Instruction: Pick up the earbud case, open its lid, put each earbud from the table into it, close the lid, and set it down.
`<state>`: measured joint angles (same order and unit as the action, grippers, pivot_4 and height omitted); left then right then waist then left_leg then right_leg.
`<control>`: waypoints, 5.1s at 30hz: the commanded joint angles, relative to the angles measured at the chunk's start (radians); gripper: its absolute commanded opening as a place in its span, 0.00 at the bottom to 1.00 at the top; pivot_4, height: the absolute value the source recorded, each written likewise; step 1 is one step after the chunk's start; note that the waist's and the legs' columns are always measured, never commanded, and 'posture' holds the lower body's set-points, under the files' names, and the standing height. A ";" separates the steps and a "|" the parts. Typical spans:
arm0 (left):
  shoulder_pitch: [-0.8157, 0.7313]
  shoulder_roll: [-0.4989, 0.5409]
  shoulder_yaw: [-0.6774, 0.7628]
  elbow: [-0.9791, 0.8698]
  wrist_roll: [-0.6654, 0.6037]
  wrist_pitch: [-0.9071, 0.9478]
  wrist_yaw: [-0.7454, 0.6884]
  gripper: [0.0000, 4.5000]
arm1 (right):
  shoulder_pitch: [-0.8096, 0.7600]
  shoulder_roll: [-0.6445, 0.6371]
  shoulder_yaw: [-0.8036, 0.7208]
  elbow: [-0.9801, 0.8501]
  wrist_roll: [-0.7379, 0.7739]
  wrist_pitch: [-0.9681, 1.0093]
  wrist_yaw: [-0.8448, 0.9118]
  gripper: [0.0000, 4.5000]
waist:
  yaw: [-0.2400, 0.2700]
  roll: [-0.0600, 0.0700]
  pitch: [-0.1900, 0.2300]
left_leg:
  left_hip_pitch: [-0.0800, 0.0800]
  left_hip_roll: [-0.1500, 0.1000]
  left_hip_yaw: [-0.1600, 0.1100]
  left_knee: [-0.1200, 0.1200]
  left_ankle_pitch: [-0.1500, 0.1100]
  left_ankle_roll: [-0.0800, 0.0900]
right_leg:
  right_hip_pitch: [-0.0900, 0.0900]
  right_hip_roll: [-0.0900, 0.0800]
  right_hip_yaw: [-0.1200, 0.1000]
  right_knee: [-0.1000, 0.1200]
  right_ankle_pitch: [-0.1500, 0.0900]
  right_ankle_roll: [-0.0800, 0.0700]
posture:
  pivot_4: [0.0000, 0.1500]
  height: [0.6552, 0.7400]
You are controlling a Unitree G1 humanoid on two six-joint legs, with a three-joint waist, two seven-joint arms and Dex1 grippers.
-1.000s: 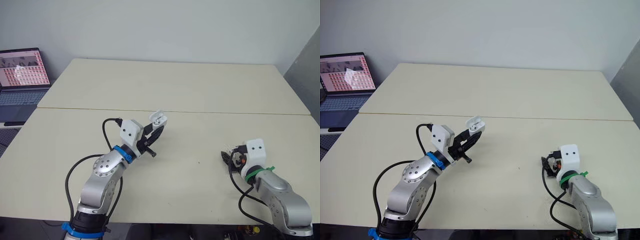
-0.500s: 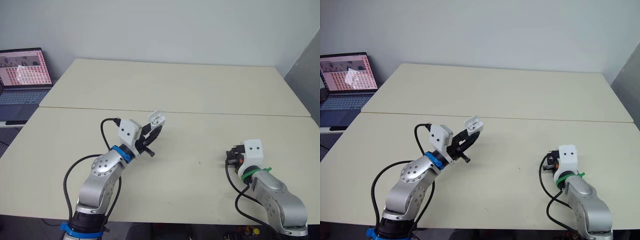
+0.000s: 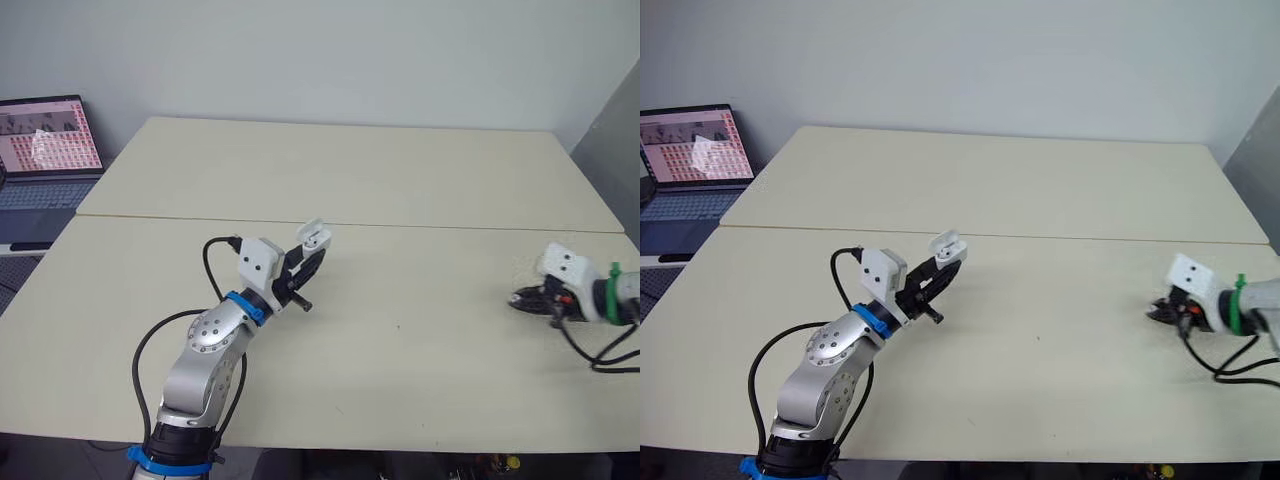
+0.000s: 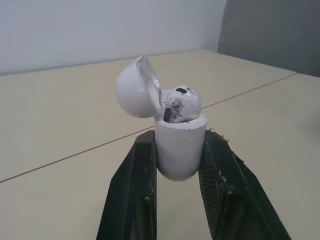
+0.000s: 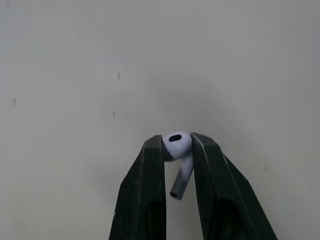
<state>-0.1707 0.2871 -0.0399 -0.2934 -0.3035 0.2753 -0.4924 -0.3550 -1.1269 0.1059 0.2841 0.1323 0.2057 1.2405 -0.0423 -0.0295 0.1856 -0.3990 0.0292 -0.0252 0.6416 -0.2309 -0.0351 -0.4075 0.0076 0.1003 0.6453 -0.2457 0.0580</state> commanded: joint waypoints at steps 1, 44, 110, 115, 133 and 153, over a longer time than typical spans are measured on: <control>0.000 0.002 -0.001 -0.021 0.013 -0.039 -0.004 0.17 | -0.098 -0.009 0.072 0.189 -0.079 -0.255 0.170 0.09 | -0.006 0.001 0.000 | 0.000 0.000 0.000 0.000 0.000 0.000 | 0.000 0.000 0.000 0.000 0.000 0.000 | 1.00 1.00; 0.038 -0.015 -0.014 -0.051 0.029 -0.042 0.015 0.17 | -0.106 0.055 0.132 0.196 -0.323 -0.244 0.128 0.39 | -0.012 -0.004 -0.003 | 0.004 -0.001 0.002 0.006 0.001 -0.001 | 0.004 -0.001 0.004 0.002 0.003 0.000 | 1.00 1.00; -0.178 0.099 0.063 -0.027 -0.331 0.287 -0.238 0.17 | -0.107 0.845 0.071 -0.594 0.180 0.272 -0.662 0.09 | -0.015 -0.003 -0.002 | -0.001 0.000 -0.004 0.003 0.001 -0.002 | -0.005 0.001 -0.001 0.013 -0.001 -0.002 | 1.00 1.00; -0.175 0.104 0.059 -0.028 -0.331 0.289 -0.242 0.17 | -0.081 0.814 0.059 -0.617 0.207 0.285 -0.638 0.46 | -0.015 -0.003 -0.002 | -0.001 0.000 -0.004 0.003 0.001 -0.002 | -0.005 0.002 -0.001 0.013 -0.001 -0.002 | 1.00 1.00; -0.177 0.208 -0.017 -0.081 -0.385 0.393 -0.389 0.17 | -0.160 0.692 -0.019 -0.438 0.271 0.438 -0.567 0.18 | -0.023 -0.003 -0.002 | 0.000 0.001 -0.003 0.003 0.001 -0.002 | -0.005 0.003 0.000 0.013 -0.002 -0.004 | 1.00 1.00; -0.164 0.216 -0.054 -0.038 -0.317 0.356 -0.409 0.17 | -0.227 0.688 -0.055 -0.608 0.535 0.695 -0.460 0.01 | -0.015 -0.002 -0.001 | -0.003 0.001 -0.003 0.002 0.001 -0.001 | -0.008 0.003 -0.001 0.013 -0.002 -0.004 | 1.00 1.00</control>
<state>-0.3263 0.5084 -0.1115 -0.3095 -0.6114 0.6464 -0.9038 -0.5870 -0.4303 0.0856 -0.2885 0.6682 0.9207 0.8007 -0.0575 -0.0312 0.1849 -0.4018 0.0306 -0.0283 0.6435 -0.2300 -0.0364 -0.4160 0.0104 0.0998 0.6582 -0.2480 0.0545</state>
